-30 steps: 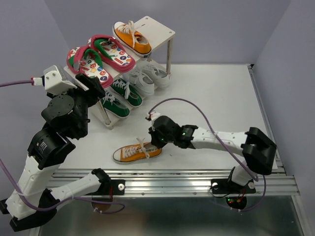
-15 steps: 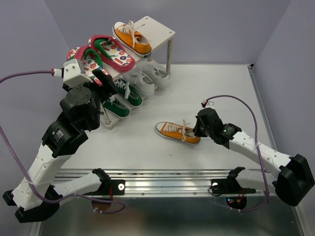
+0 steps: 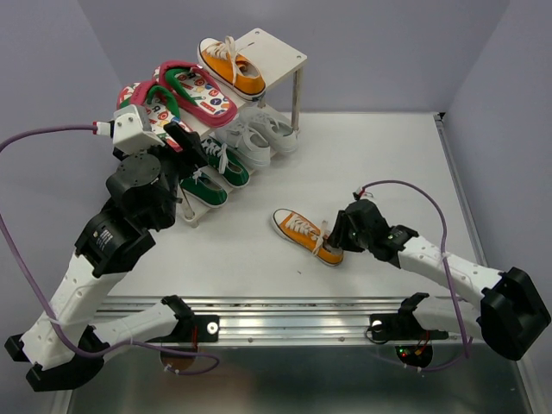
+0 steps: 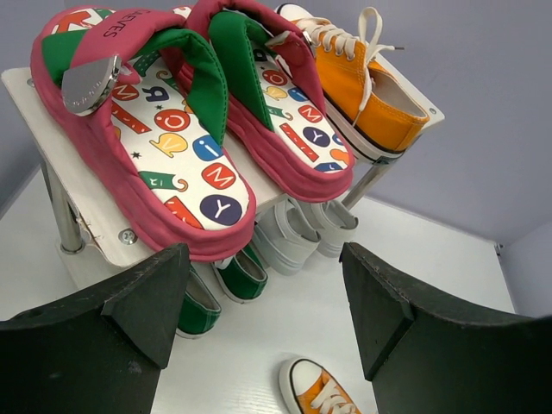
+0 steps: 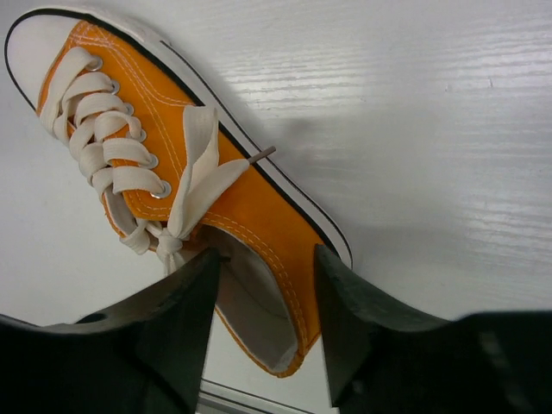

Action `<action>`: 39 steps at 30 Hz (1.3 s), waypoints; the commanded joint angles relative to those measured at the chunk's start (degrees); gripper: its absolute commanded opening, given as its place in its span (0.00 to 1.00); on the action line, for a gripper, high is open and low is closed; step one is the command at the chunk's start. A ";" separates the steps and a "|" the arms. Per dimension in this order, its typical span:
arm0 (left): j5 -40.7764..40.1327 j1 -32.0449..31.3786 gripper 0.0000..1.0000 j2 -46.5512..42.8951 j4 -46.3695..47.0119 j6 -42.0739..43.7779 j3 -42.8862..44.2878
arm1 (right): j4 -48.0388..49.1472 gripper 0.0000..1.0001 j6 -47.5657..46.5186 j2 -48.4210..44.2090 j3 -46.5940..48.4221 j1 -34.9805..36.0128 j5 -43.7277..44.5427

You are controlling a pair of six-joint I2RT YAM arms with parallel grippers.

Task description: Place and organize the shoes onto the shoe shelf

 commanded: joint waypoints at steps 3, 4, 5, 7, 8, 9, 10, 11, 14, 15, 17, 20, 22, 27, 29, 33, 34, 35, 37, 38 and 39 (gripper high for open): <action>0.61 0.13 0.82 -0.19 3.08 -0.54 -0.84 | -3.42 0.63 -4.86 0.79 5.29 -0.30 -0.77; 0.70 0.13 0.82 -0.10 3.34 -0.45 -0.84 | -4.12 0.63 -5.04 1.41 5.47 -0.30 -1.04; 0.87 0.13 0.82 0.16 3.43 -0.45 -0.84 | -5.17 0.62 -4.60 1.93 5.47 -0.30 -0.96; 0.96 0.13 0.82 0.42 3.52 -0.45 -0.67 | -5.80 0.62 -3.99 2.90 5.21 -0.30 -0.61; 0.96 0.13 0.82 0.60 3.52 -0.45 -0.66 | -6.32 0.62 -3.38 3.08 4.86 -0.30 -0.26; 0.96 0.13 0.82 0.69 3.52 -0.45 -0.58 | -6.50 0.62 -3.11 3.08 4.59 -0.30 -0.17; 0.79 0.13 0.82 0.60 3.60 -0.36 -0.66 | -6.76 0.62 -2.67 2.82 4.24 -0.30 0.01; 0.70 0.13 0.82 0.60 3.60 -0.36 -0.58 | -7.11 0.62 -2.32 2.99 4.15 -0.30 0.36; 0.43 0.13 0.82 0.51 3.43 -0.45 -0.66 | -7.90 0.61 -1.27 3.43 3.28 -0.30 0.89; 0.43 0.13 0.82 0.42 3.43 -0.54 -0.93 | -7.99 0.60 -1.00 3.61 2.93 -0.30 1.15; 0.43 0.13 0.82 0.25 3.43 -0.63 -1.19 | -7.30 0.59 -0.82 4.13 2.22 -0.30 0.72; 0.43 0.13 0.82 0.16 3.25 -0.80 -1.19 | -4.06 0.32 -1.17 4.14 1.08 -0.30 -5.41; 0.26 0.13 0.82 -0.10 3.16 -0.89 -1.37 | -2.38 0.17 -0.56 4.05 0.90 -0.30 -7.54; -0.09 0.13 0.82 -0.81 2.81 -0.80 -1.46 | -2.89 0.01 2.16 2.91 3.71 -0.30 -5.54; -0.36 0.13 0.82 -1.51 2.46 -0.71 -1.28 | -4.65 0.01 3.22 0.89 6.17 -0.30 -2.11; -1.32 0.13 0.82 -2.74 2.02 -0.63 -1.37 | -8.86 0.01 3.49 -1.57 12.05 -1.44 4.48; -1.33 0.13 0.82 -2.91 1.85 -0.54 -1.45 | -9.48 0.01 3.14 -1.92 13.19 -1.44 6.76; -1.59 0.13 0.82 -3.35 1.76 -0.45 -1.54 | -10.36 0.01 2.35 -2.54 15.55 -1.96 7.74; -1.68 0.13 0.82 -3.71 1.76 -0.45 -1.72 | -11.16 0.01 1.47 -2.89 18.03 -1.97 10.89; -1.85 0.22 0.82 -3.88 1.67 -0.36 -1.81 | -11.85 0.01 0.59 -2.89 19.43 -2.49 11.78; -1.77 0.14 0.82 -4.06 1.76 -0.36 -1.81 | -12.04 0.01 -0.02 -2.72 22.23 -2.49 13.18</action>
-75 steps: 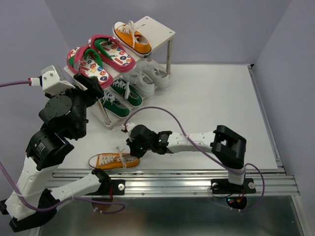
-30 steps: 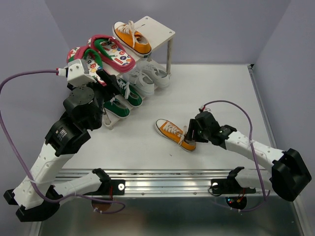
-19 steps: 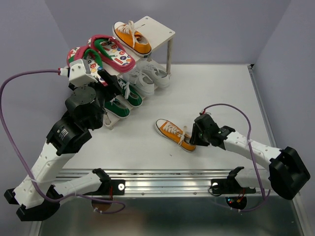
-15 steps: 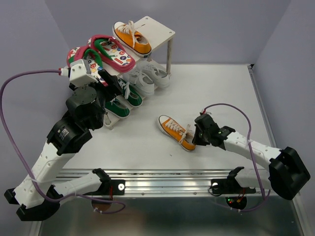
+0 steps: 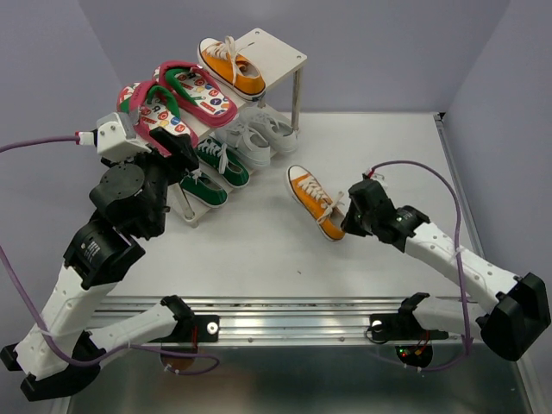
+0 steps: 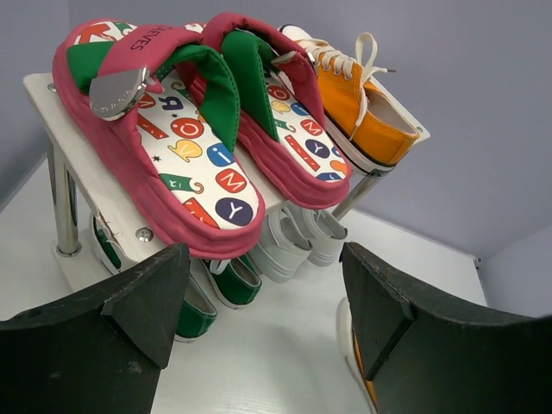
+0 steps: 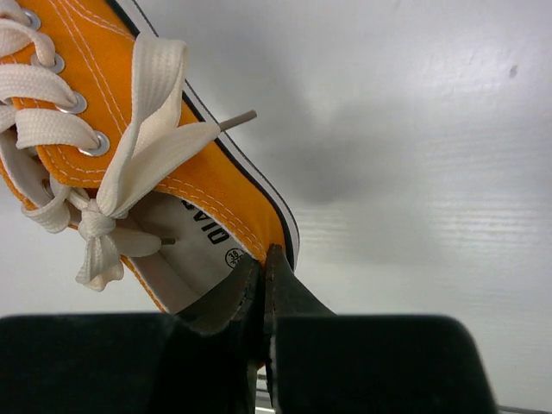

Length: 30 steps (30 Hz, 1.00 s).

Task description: Place and organize the shoes onto the shoe shelf

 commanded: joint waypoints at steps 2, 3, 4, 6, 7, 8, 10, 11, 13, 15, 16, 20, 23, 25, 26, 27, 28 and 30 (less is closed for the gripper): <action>-1.68 0.13 0.82 -1.22 0.91 0.40 -0.78 | 3.33 0.01 -2.74 -2.24 11.42 -1.53 8.89; -1.68 0.13 0.82 -1.31 0.91 0.49 -0.78 | 3.15 0.01 -3.36 -1.63 12.82 -2.14 9.42; -1.68 0.13 0.82 -1.39 0.91 0.49 -0.87 | 3.15 0.01 -4.50 -1.19 15.71 -2.15 10.12; -1.76 0.13 0.82 -1.74 0.91 0.49 -1.04 | 3.24 0.01 -5.64 -0.31 18.45 -2.68 11.09; -1.85 0.13 0.82 -1.92 0.91 0.40 -1.22 | 3.24 0.01 -6.78 0.92 21.59 -3.20 12.31; -1.85 0.13 0.82 -1.92 0.82 0.40 -1.22 | 3.33 0.01 -7.49 1.54 23.19 -3.20 12.93; -2.03 0.13 0.82 -2.01 0.91 0.49 -1.22 | 3.85 0.01 -8.81 3.90 26.44 -3.73 14.60; -2.12 0.13 0.82 -2.10 0.91 0.49 -1.31 | 5.16 0.01 -10.55 4.61 29.42 -3.73 15.04; -2.20 0.13 0.82 -2.18 0.91 0.40 -1.40 | 6.75 0.01 -12.06 6.19 32.51 -4.25 15.92; -2.29 0.13 0.82 -2.27 0.99 0.49 -1.48 | 8.86 0.01 -14.52 9.44 38.04 -4.87 16.01; -2.29 0.13 0.82 -2.36 1.08 0.49 -1.66 | 9.47 0.01 -15.40 10.85 40.15 -4.87 15.93; -2.38 0.13 0.82 -2.54 0.82 0.32 -1.92 | 11.14 0.01 -18.82 20.32 51.23 -6.63 14.26; -2.64 0.13 0.82 -3.32 0.12 -0.21 -2.36 | 11.68 0.01 -20.58 24.29 57.82 -6.63 13.29; -3.26 0.13 0.82 -4.20 0.03 -0.56 -3.24 | 12.90 0.01 -21.03 27.37 61.42 -7.16 12.77; -3.35 0.13 0.82 -4.38 0.03 -0.65 -3.42 | 13.60 0.01 -21.20 28.08 62.22 -7.16 12.41; -3.52 0.13 0.82 -4.38 -0.15 -0.65 -3.42 | 14.05 0.01 -21.21 29.83 63.19 -7.68 11.97; -3.70 0.13 0.82 -4.38 -0.76 -0.83 -3.07 | 14.31 0.01 -21.38 30.89 66.16 -7.69 11.27; -3.70 0.13 0.82 -4.38 -1.11 -1.00 -2.63 | 14.31 0.01 -21.65 33.35 69.86 -7.69 10.83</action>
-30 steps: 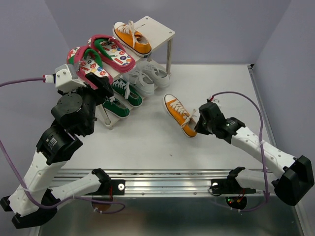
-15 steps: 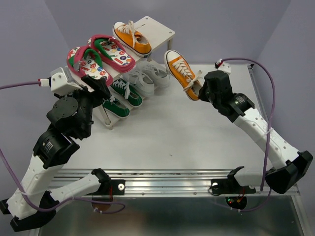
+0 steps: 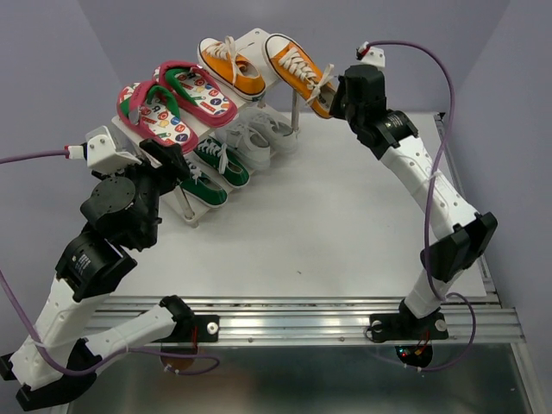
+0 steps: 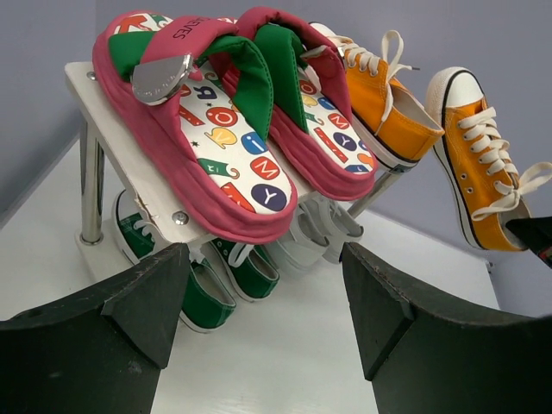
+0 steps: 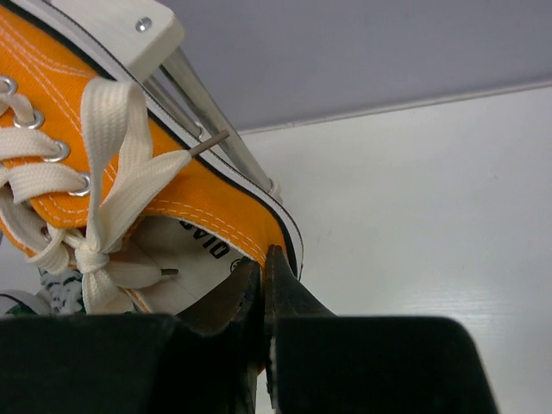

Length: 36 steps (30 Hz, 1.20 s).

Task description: Place and organize the shoes onto the shoe shelf

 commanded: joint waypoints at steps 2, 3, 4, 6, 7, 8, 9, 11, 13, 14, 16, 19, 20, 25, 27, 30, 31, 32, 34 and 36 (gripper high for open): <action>-1.82 0.13 0.82 -0.67 0.72 -0.26 0.70 | 10.05 0.01 -0.82 5.08 14.55 -1.04 -2.77; -1.91 0.13 0.82 -0.67 0.63 -0.26 0.87 | 10.05 0.01 -0.99 6.23 16.33 -1.04 -3.30; -1.91 0.13 0.82 -0.67 0.63 -0.26 0.96 | 10.05 0.01 -0.91 8.68 18.09 -1.04 -4.00; -1.91 0.13 0.82 -0.67 0.63 -0.35 1.05 | 10.05 0.01 -0.47 10.71 22.40 -1.04 -4.70; -1.91 0.13 0.82 -0.75 0.55 -0.43 1.05 | 10.23 0.01 -0.38 11.50 23.45 -1.04 -5.14; -1.99 0.13 0.82 -0.93 0.46 -0.70 0.79 | 10.75 0.01 -0.12 12.99 24.25 -1.04 -5.32; -2.08 0.13 0.82 -1.10 0.37 -0.78 0.61 | 10.75 0.01 0.23 13.79 26.08 -1.04 -5.67; -2.26 0.13 0.82 -1.63 0.20 -1.05 0.09 | 10.93 0.01 0.67 15.11 27.59 -1.04 -6.20; -2.52 0.13 0.82 -1.98 0.19 -1.40 -0.44 | 12.50 0.01 1.99 16.08 28.12 -1.04 -6.99; -2.26 0.13 0.82 -2.07 0.28 -1.31 -0.36 | 13.30 0.01 2.52 16.26 28.04 -1.04 -7.34; -2.08 0.13 0.82 -1.55 -0.16 -1.31 0.43 | 17.50 0.01 4.45 16.43 26.81 -1.04 -8.22; -2.08 0.13 0.82 -1.46 -0.34 -1.40 0.87 | 19.28 0.01 5.16 17.39 27.76 -1.04 -8.49; -2.08 0.13 0.82 -1.63 -0.33 -1.31 0.70 | 19.28 0.01 5.42 17.92 28.55 -1.04 -8.49; -2.17 0.13 0.82 -2.60 -0.42 -1.84 0.08 | 19.98 0.01 6.21 19.60 30.32 -1.04 -8.49; -2.17 0.13 0.82 -2.78 -0.60 -2.10 -0.01 | 20.68 0.01 6.83 20.30 30.58 -1.04 -8.57; -2.26 0.13 0.82 -2.86 -1.12 -2.45 0.43 | 20.77 0.01 7.62 21.44 32.07 -1.04 -8.92; -2.35 0.13 0.82 -2.86 -1.39 -2.54 0.52 | 20.86 0.01 7.88 21.62 32.25 -1.04 -9.19; -2.35 0.13 0.82 -2.95 -1.39 -2.54 0.43 | 20.86 0.01 8.14 21.79 32.34 -1.04 -9.36; -2.43 0.13 0.82 -3.30 -1.39 -2.81 0.35 | 21.04 0.01 8.67 22.23 32.43 -1.04 -9.45; -2.52 0.13 0.82 -3.57 -1.39 -2.89 0.17 | 20.95 0.01 8.85 22.50 32.34 -1.04 -9.28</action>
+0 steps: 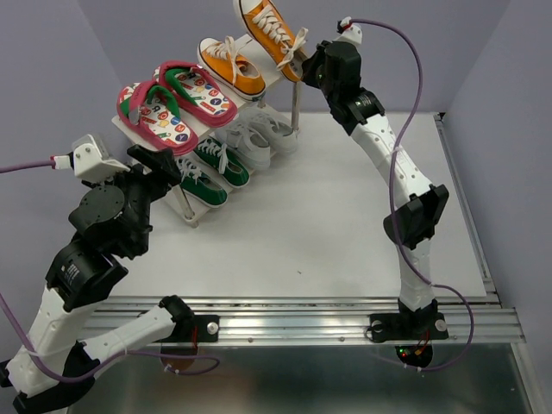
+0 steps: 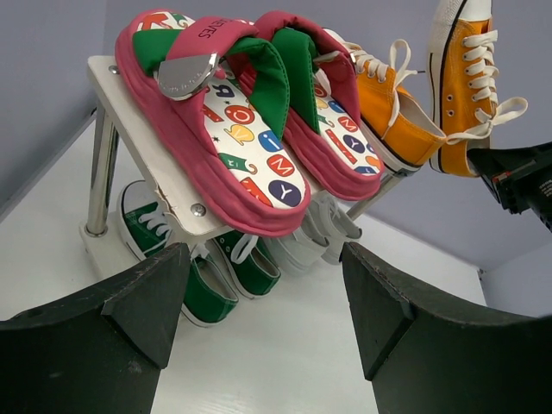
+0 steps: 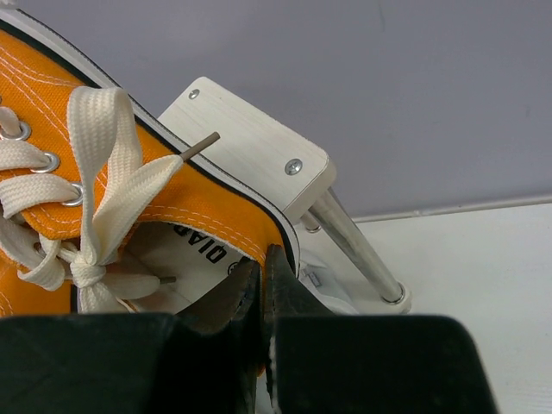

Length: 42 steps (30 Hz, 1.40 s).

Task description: Place and organize the shoes onto the shoe shelf

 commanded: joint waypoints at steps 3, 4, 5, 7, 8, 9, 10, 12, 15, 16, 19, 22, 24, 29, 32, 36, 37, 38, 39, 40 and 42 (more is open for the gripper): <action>-1.50 0.13 0.82 -1.25 0.45 -0.88 0.13 | 10.33 0.01 3.69 -0.71 4.28 -0.32 -0.73; -1.58 0.13 0.82 -1.25 0.36 -0.97 0.04 | 10.33 0.01 3.87 -0.54 4.36 -0.32 -0.73; -1.67 0.13 0.82 -1.60 0.18 -0.97 0.04 | 10.33 0.01 3.96 -0.36 4.54 -0.32 -0.73; -1.76 0.13 0.82 -1.87 0.18 -1.15 -0.05 | 10.42 0.04 4.22 0.25 4.98 -0.32 -1.08; -1.76 0.13 0.82 -2.04 0.09 -1.24 -0.22 | 10.42 0.09 4.40 0.43 5.15 -0.32 -1.26; -1.85 0.13 0.82 -2.22 0.01 -1.24 -0.31 | 10.42 0.16 4.48 0.61 5.42 -0.32 -1.26; -1.93 0.13 0.82 -2.39 -0.08 -1.32 -0.23 | 10.42 0.16 4.66 0.69 5.50 -0.32 -1.43; -2.20 0.13 0.82 -2.66 -0.52 -1.50 -0.40 | 10.76 0.17 5.18 0.96 5.51 -0.32 -1.61; -2.37 0.13 0.82 -3.10 -0.87 -1.68 -0.31 | 11.03 0.22 5.80 1.05 5.42 -0.32 -1.87; -2.46 0.13 0.82 -3.19 -0.96 -1.76 -0.31 | 11.12 0.24 5.98 1.13 5.42 -0.32 -1.96; -2.72 0.13 0.82 -3.54 -1.22 -1.94 -0.40 | 11.47 0.25 6.59 1.14 5.42 -0.32 -2.58; -2.81 0.13 0.82 -3.71 -1.58 -2.12 -0.40 | 11.73 0.33 7.21 0.87 5.16 -0.32 -3.54; -2.81 0.13 0.82 -3.80 -1.75 -2.20 -0.40 | 12.17 0.41 7.38 0.61 4.28 -0.32 -4.68; -3.08 0.13 0.82 -4.06 -2.19 -2.73 -0.49 | 14.37 0.84 6.95 -2.55 -0.02 -0.32 -7.67; -2.99 0.13 0.82 -4.07 -2.19 -2.82 -0.66 | 14.63 0.94 5.81 -3.96 -1.43 -0.32 -8.64; -2.73 0.13 0.82 -3.89 -1.93 -2.82 -0.75 | 14.55 0.97 4.14 -5.54 -2.93 -0.32 -9.43; -2.64 0.13 0.82 -3.80 -1.84 -2.73 -0.75 | 14.63 0.97 3.96 -5.81 -3.63 -0.32 -9.43; -2.55 0.13 0.82 -3.71 -1.84 -2.82 -0.75 | 14.63 0.96 3.61 -6.16 -4.07 -0.32 -9.95; -2.55 0.13 0.82 -3.71 -1.84 -2.82 -0.75 | 14.55 0.97 2.65 -6.59 -4.42 -0.32 -10.39; -2.46 0.13 0.82 -3.63 -1.84 -2.82 -0.67 | 14.46 0.97 2.12 -6.77 -4.69 -0.32 -10.75; -2.46 0.13 0.82 -3.80 -1.84 -2.91 -0.75 | 13.76 0.97 0.98 -7.12 -5.65 -0.94 -12.59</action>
